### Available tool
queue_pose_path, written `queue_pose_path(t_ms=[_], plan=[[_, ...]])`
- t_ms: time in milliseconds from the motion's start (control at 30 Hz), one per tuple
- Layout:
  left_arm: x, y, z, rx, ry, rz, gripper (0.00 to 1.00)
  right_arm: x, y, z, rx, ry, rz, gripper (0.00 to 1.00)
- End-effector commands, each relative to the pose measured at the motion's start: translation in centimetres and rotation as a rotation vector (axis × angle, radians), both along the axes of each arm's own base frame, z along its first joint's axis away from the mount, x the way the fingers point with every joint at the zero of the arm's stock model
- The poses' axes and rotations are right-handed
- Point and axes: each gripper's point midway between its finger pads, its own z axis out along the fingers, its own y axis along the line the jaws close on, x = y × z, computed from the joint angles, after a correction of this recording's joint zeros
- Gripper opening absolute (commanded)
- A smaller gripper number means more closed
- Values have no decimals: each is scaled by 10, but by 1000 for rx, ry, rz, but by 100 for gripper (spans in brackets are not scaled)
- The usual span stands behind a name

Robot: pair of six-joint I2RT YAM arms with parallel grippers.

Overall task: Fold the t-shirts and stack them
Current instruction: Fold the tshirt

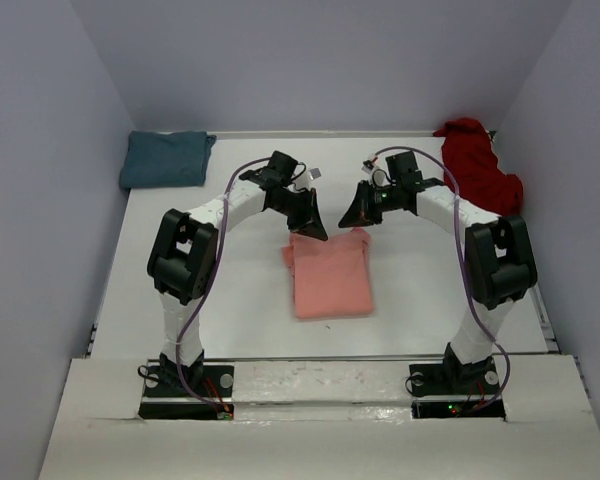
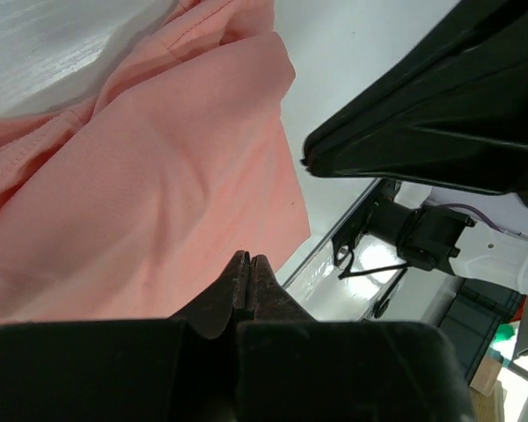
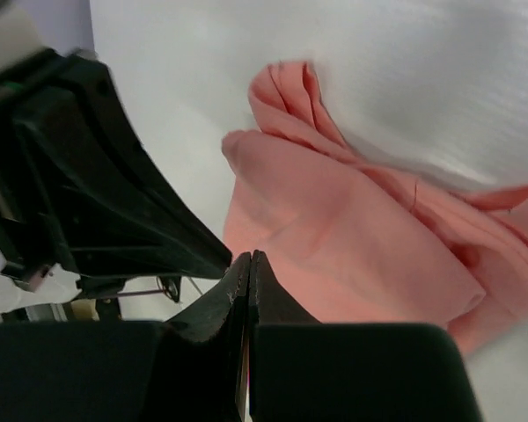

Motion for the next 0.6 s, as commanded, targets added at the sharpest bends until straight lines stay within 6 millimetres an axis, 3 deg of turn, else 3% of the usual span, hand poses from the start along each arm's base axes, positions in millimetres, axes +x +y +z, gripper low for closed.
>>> queue_pose_path(t_ms=[0,233,333,567], plan=[[-9,2,13,-32,-16,-34,0,-27,-7,-18,-4,83,32,0],[-11,3,1,-20,-9,-51,0,-36,-4,-28,22,143,56,0],[-13,9,-26,28,17,-49,0,-39,-3,-47,25,194,68,0],[-14,14,-56,64,33,-35,0,-41,-2,-66,29,232,77,0]])
